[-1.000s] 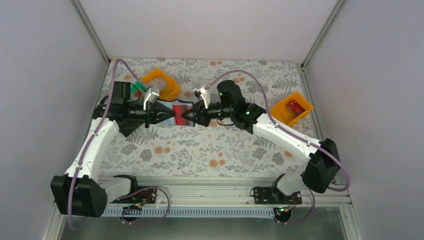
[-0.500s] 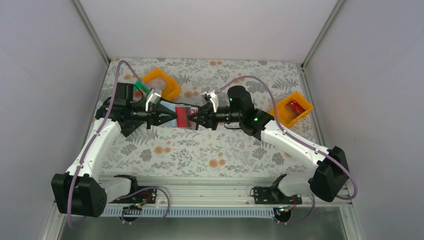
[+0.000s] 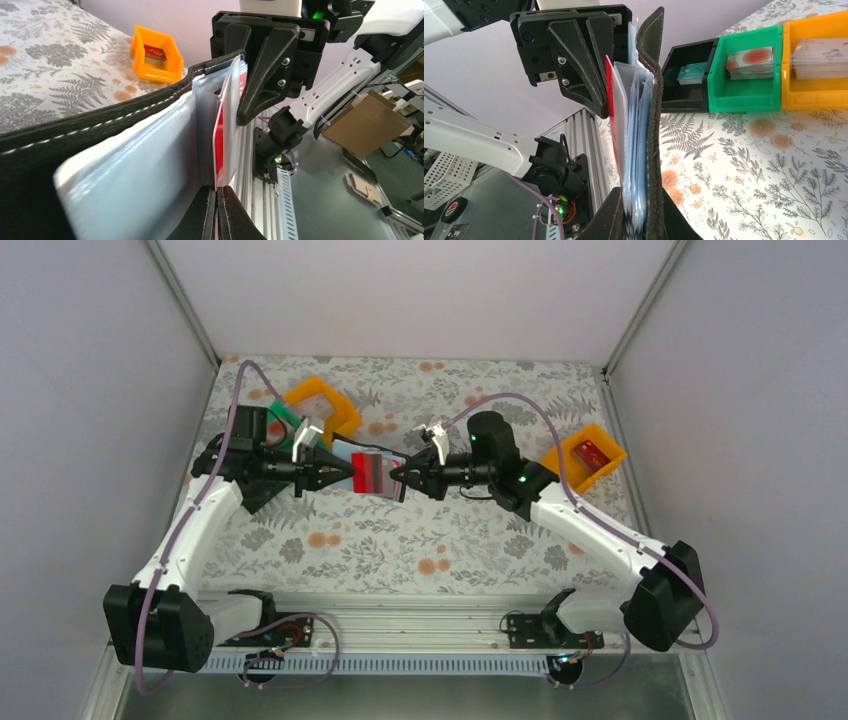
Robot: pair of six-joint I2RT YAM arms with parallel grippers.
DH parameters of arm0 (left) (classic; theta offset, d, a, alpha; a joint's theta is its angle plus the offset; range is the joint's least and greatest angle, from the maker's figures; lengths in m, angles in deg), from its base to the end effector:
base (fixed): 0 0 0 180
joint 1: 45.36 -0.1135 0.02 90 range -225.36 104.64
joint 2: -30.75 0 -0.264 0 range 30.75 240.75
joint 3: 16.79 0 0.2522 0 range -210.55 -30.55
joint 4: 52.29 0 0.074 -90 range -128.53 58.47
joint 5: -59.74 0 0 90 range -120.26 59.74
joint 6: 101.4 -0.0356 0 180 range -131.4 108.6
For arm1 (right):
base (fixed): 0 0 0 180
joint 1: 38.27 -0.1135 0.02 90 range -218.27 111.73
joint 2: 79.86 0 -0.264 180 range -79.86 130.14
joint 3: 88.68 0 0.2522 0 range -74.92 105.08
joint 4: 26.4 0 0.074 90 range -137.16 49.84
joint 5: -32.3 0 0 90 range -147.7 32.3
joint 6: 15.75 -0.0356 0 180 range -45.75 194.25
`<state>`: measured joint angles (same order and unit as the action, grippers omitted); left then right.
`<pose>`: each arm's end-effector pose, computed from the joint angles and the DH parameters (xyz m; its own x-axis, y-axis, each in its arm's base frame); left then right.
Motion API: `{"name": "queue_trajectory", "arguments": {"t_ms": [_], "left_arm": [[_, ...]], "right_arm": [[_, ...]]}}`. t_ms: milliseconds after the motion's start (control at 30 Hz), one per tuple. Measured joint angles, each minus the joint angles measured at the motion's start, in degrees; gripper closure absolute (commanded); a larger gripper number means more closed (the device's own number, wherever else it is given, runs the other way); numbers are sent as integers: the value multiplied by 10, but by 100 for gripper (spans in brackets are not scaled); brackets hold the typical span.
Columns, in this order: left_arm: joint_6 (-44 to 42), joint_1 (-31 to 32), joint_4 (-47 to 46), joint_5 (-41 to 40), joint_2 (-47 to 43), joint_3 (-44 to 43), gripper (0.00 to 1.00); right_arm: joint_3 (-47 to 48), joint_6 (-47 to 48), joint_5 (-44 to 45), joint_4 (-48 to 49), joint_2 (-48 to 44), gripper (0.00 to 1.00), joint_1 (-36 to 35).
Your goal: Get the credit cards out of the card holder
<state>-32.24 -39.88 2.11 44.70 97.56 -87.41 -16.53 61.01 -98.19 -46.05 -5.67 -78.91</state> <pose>0.2162 -0.0553 0.3086 -0.4928 0.1400 -0.8588 0.8672 0.1604 -0.4715 0.2081 0.2090 0.3212 -0.4913 -0.1921 -0.8495 -0.8636 0.2344 0.4464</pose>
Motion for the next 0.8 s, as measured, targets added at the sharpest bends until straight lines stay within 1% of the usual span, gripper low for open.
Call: {"name": "queue_trajectory", "arguments": {"t_ms": [300,367,467,567,667,800], "left_arm": [[-1,0,0,-21,0,0,98],[-1,0,1,-33,0,0,98],[-2,-1,6,-62,1,-3,98],[-9,-3,19,-96,12,-27,98],[-19,-5,32,-124,22,-56,98],[-39,-5,46,-155,24,-86,98]], "right_arm": [[0,19,-8,-39,-12,96,17],[0,19,-10,-49,-12,96,30],[-5,8,-11,-69,-12,96,66],[-31,-15,-10,-71,-7,96,99],[-62,-42,-14,-71,24,96,118],[-84,-69,-40,-68,106,96,124]]}}
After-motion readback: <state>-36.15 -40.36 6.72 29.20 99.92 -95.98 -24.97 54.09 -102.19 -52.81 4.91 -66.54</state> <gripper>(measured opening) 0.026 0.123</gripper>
